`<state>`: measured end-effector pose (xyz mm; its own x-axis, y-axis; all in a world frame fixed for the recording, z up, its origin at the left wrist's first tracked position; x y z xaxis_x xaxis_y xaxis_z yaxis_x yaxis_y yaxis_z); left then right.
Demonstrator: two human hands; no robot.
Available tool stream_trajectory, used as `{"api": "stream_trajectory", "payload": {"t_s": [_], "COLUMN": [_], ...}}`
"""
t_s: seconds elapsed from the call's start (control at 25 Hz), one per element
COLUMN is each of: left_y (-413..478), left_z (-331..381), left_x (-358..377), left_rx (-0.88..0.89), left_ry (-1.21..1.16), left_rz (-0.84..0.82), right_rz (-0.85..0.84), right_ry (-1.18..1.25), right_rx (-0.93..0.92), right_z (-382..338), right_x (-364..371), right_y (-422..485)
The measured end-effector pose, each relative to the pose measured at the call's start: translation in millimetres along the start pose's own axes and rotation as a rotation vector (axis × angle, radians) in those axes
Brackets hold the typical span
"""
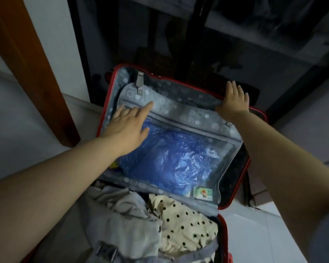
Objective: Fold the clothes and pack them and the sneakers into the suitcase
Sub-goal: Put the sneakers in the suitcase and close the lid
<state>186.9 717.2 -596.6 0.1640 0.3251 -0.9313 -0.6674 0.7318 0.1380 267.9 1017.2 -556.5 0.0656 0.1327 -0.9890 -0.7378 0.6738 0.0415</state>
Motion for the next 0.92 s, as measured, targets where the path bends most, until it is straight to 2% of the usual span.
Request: {"api": "stream_trajectory", "payload": {"t_s": [0.08, 0.12, 0.16, 0.28, 0.44, 0.76, 0.84, 0.92], "left_y": [-2.6, -5.8, -10.7, -30.3, -55.1, -45.4, -58.2, -81.0], "left_z": [4.2, 3.4, 0.1, -8.3, -6.7, 43.7, 41.7, 33.3], "left_x": [-1.1, -0.2, 1.1, -2.1, -20.5, -109.2, -118.3, -118.4], "left_rx": [0.017, 0.010, -0.005, -0.055, -0.071, 0.116, 0.171, 0.222], "left_ry": [0.016, 0.023, 0.030, 0.034, 0.069, 0.149, 0.146, 0.126], "left_rz": [0.002, -0.009, -0.023, -0.023, 0.016, 0.247, 0.214, 0.091], "right_rz": [-0.098, -0.091, -0.048, 0.242, 0.296, 0.633, 0.709, 0.734], "right_ry": [-0.013, -0.053, -0.104, -0.233, -0.314, -0.202, -0.192, -0.214], "right_rx": [-0.001, 0.001, -0.023, -0.076, -0.095, -0.232, -0.225, -0.190], "right_z": [-3.1, -4.0, -5.6, -10.4, -11.4, 8.2, 1.5, -4.4], "right_x": [12.4, 17.4, 20.0, 9.6, -19.4, -69.3, -70.8, -70.8], "right_y": [17.5, 21.5, 23.2, 20.7, -6.6, -158.9, -205.0, -253.9]}}
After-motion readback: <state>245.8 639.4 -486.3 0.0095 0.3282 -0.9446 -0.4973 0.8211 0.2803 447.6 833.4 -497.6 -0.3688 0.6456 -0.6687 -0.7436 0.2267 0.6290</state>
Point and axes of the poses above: each hand's wrist, its own y-axis towards the middle knuckle, its own x-axis out of the palm, z = x × y, the point moved 1 cm from there along y, towards the middle knuckle, and after that the axes turned 11 degrees about -y, right-handed, at the moved point
